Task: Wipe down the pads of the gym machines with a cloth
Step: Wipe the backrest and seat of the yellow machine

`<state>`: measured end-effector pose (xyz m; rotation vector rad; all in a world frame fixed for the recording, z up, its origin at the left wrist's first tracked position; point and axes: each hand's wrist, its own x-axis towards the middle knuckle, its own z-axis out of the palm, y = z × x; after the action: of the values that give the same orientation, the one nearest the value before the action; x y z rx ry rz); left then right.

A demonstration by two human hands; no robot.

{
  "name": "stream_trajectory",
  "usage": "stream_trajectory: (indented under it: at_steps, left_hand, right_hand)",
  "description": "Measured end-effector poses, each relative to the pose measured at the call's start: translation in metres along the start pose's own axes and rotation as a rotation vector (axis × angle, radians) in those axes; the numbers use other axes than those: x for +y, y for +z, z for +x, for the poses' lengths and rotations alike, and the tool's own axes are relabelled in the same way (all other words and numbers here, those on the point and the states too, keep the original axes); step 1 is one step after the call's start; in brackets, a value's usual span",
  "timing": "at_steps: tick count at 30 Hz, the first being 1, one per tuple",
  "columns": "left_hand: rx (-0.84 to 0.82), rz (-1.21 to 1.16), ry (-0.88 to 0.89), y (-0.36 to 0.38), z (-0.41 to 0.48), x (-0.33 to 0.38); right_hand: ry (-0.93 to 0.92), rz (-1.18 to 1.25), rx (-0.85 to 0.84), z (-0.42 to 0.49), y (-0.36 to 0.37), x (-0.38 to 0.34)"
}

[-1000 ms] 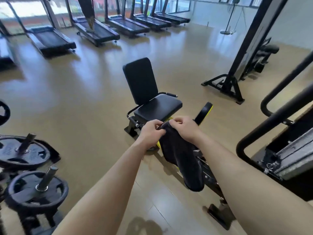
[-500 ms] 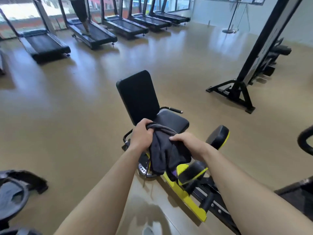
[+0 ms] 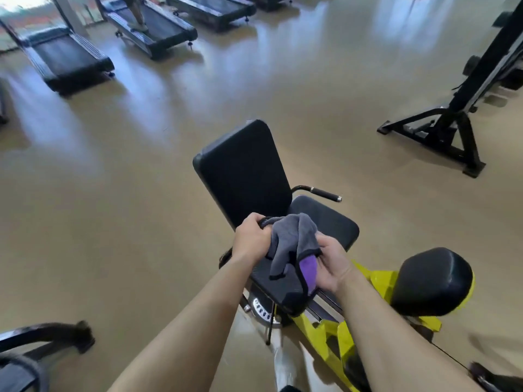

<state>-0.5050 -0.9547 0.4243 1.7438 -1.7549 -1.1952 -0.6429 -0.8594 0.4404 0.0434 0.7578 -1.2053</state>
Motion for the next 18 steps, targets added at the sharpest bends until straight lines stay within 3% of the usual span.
stream_trajectory:
  at_steps: [5,12,16,18]
  left_hand:
    - [0.024,0.063,-0.059,0.002,0.085,-0.005]
    - [0.347,0.164,0.086,-0.065,0.174,0.008]
    - [0.411,0.229,0.137,-0.107,0.231,0.011]
    - [0.401,0.237,0.152,-0.123,0.262,0.012]
  right_hand:
    - [0.005,0.145,0.093,0.087,0.005,-0.030]
    - [-0.029,0.159,0.283,0.183,0.013,-0.068]
    - [-0.111,0.190,0.308,0.234,0.031,-0.066]
    - [-0.234,0.049,0.311,0.265,0.048,-0.067]
